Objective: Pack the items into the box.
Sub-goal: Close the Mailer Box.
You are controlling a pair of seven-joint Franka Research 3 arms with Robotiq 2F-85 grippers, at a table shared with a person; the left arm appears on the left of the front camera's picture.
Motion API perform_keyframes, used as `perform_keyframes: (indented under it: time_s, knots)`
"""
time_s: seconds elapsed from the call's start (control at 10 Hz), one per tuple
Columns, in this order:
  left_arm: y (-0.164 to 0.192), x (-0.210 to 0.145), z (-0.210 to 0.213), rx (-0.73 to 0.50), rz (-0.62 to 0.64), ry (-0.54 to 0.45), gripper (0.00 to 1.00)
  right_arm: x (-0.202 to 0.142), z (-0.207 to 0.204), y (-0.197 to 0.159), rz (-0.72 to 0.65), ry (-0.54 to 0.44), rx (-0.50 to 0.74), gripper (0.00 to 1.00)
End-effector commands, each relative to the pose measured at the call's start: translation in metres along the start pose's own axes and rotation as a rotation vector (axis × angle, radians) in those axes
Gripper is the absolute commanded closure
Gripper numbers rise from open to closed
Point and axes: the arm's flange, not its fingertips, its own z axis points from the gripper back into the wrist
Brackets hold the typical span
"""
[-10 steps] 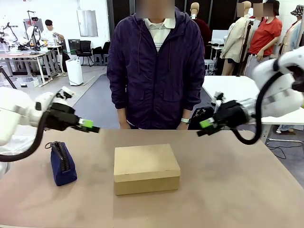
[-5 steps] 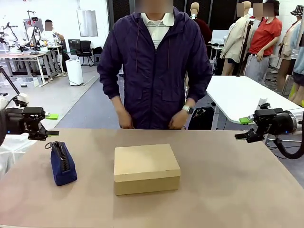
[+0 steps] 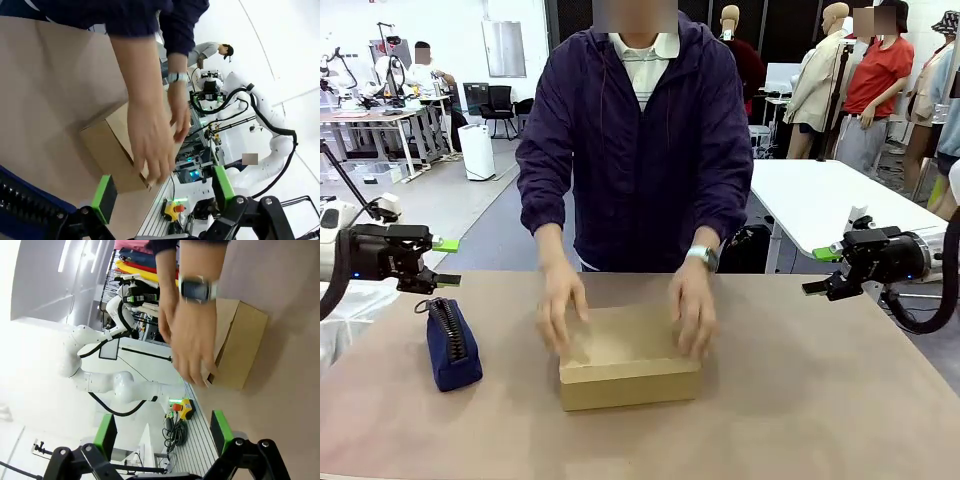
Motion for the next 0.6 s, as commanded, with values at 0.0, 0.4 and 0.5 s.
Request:
perform_keyframes:
  time_s: [0.0, 0.4, 0.5]
  knots:
    - [-0.0004, 0.0009, 0.0056, 0.012, -0.015, 0.009, 0.00, 0.0000, 0.0027, 0.0040, 0.006, 0.017, 0.001, 0.00]
    - [-0.0004, 0.0009, 0.0056, 0.012, -0.015, 0.009, 0.00, 0.0000, 0.0027, 0.0040, 0.006, 0.017, 0.001, 0.00]
    - [-0.0004, 0.0009, 0.0056, 0.012, -0.015, 0.009, 0.00, 0.0000, 0.0027, 0.0040, 0.006, 0.017, 0.001, 0.00]
